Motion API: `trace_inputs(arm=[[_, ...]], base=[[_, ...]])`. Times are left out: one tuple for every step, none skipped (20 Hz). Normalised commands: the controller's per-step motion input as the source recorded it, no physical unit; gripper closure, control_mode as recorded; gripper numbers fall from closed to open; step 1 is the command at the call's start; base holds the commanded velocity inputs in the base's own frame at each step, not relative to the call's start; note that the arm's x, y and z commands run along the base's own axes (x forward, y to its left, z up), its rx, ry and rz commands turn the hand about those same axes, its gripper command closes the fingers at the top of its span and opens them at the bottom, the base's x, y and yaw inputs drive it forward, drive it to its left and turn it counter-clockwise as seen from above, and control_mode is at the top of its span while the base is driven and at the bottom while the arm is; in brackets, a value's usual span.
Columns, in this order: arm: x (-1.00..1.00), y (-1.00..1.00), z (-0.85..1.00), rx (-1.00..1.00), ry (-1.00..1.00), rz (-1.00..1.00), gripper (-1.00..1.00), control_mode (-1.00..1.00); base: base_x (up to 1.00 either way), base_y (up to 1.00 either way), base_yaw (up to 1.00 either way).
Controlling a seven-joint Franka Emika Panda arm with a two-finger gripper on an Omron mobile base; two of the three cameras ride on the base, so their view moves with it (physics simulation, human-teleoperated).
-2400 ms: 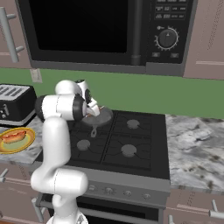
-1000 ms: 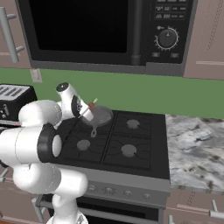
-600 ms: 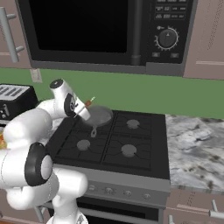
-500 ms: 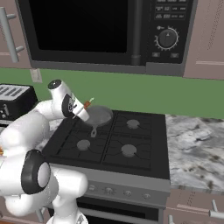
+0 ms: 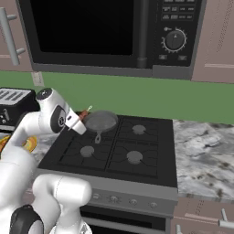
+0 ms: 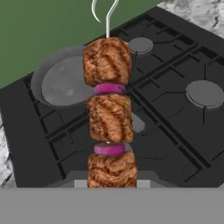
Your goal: Place the cold items (carrot and tomato) from the fridge in one tupperware on the dining counter. Place the warm items (kebab skewer and hot dog) in the stove area in another tupperware.
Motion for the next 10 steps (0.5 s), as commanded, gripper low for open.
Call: trace_inputs(arm=[[-0.74,0.0,0.38,0.0,-0.01,0.0,1.0,-1.0],[-0.74,0.0,0.39,0.0,0.0,0.0,1.0,-1.0],[-0.76,0.0,0.4,0.0,0.0,0.0,1.0,-1.0],[-0.78,0.0,0.41,0.0,-0.01,0.0,1.0,-1.0],[-0.81,0.0,0.43,0.0,-0.01,0.0,1.0,-1.0],[-0.83,0.0,0.5,0.0,-0.02,0.0,1.0,-1.0],[-0.79,0.0,0.53,0.0,-0.02,0.0,1.0,-1.0],[-0.8,0.0,0.56,0.0,-0.03,0.0,1.0,-1.0],[-0.8,0.0,0.57,0.0,-0.03,0.0,1.0,-1.0],[-0.79,0.0,0.58,0.0,-0.02,0.0,1.0,-1.0]], base=[[0.0,0.0,0.0],[0.0,0.0,0.0],[0.0,0.0,0.0],[0.0,0.0,0.0],[0.0,0.0,0.0],[0.0,0.0,0.0],[0.0,0.0,0.0],[0.0,0.0,0.0],[0.0,0.0,0.0],[0.0,0.0,0.0]])
